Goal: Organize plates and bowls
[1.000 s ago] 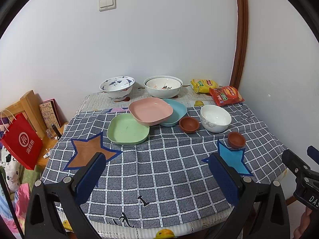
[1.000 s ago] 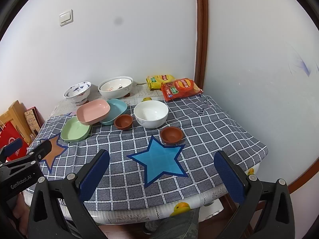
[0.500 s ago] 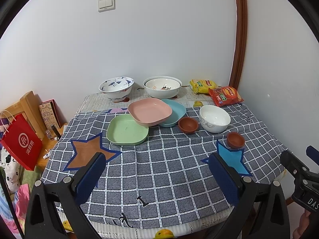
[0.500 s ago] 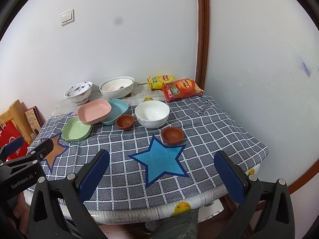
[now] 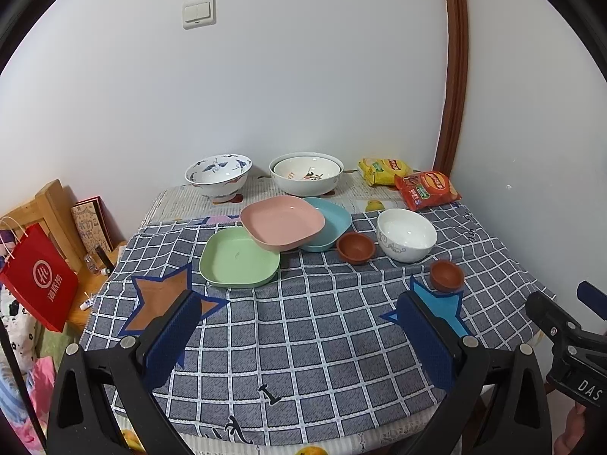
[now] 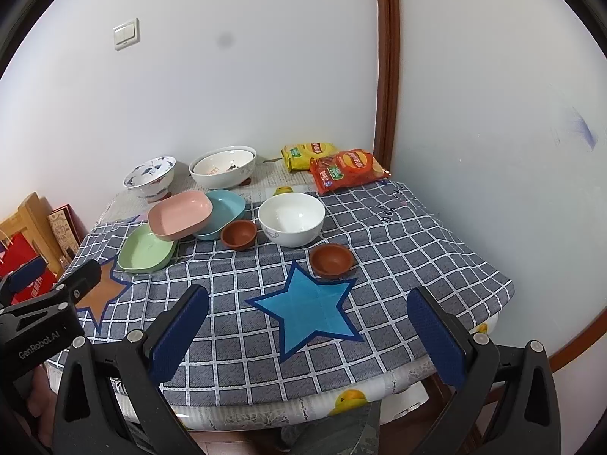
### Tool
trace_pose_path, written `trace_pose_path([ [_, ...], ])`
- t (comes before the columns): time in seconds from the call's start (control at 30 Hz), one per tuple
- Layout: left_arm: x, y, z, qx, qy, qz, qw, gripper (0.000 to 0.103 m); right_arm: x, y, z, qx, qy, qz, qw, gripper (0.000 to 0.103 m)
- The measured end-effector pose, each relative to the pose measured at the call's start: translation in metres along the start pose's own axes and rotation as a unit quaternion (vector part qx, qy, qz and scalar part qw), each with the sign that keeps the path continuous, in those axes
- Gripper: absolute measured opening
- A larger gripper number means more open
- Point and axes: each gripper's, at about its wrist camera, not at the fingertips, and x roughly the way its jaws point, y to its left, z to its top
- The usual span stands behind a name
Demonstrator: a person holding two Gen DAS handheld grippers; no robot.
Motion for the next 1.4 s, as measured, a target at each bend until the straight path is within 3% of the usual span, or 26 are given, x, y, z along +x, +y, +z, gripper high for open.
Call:
trace_pose_path([
  [0.47, 0.029, 0.007, 0.014, -0.003, 0.020, -0.002, 0.9998, 0.103, 0.029, 0.005, 0.012, -0.005, 0.004, -0.001, 1.000, 0.103],
  [0.67, 0.047, 0.015, 0.024, -0.007, 0.031, -0.006, 0.9995, 0.099, 0.042, 0.004, 0.024, 0.014, 0.005, 0.017, 1.000, 0.103],
  [0.97, 0.086, 0.033, 0.044, -0.017, 0.051, 0.009, 0.9985, 0.091, 0.083, 0.013, 0.047, 0.021, 0.018, 0.048, 0.998, 0.101],
  [1.4, 0.168, 0.065, 0.065, -0.029, 0.101, 0.011, 0.9944, 0.091, 0.167, 0.053, 0.072, 0.005, 0.067, 0.077, 0.995, 0.093],
])
